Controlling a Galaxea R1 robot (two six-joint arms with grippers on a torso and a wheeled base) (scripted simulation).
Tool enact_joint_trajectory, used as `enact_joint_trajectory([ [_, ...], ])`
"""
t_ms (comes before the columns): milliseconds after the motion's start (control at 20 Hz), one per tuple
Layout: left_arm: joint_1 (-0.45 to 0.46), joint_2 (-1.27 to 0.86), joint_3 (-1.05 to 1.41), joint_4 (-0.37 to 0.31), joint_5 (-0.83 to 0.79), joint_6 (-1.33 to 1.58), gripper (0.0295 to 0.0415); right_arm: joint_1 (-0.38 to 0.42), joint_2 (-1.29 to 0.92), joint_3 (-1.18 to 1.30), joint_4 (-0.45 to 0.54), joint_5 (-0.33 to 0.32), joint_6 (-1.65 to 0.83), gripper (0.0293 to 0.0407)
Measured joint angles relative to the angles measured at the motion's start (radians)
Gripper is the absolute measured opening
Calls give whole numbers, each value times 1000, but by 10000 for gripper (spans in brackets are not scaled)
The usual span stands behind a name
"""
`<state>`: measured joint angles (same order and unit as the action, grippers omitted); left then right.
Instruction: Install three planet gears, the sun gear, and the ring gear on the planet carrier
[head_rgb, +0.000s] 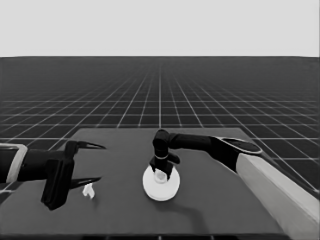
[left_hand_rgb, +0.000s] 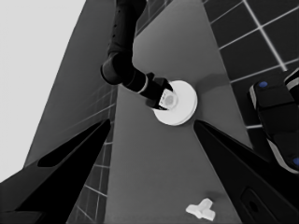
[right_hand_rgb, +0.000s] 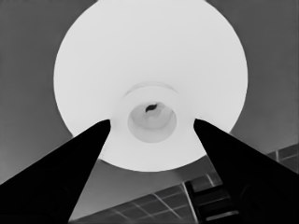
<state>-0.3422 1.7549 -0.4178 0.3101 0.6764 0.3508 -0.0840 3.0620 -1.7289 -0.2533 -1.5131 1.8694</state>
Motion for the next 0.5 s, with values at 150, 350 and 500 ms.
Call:
enact_joint_trajectory([
  [150, 0, 0, 0, 0, 0, 0, 385, 41, -6, 28, 35, -17, -194, 387],
  [350, 0, 0, 0, 0, 0, 0, 385, 105, -11, 51, 85, -28, -454, 385],
  [500, 0, 0, 0, 0, 0, 0, 385, 111, -11, 53, 91, -28, -483, 385],
])
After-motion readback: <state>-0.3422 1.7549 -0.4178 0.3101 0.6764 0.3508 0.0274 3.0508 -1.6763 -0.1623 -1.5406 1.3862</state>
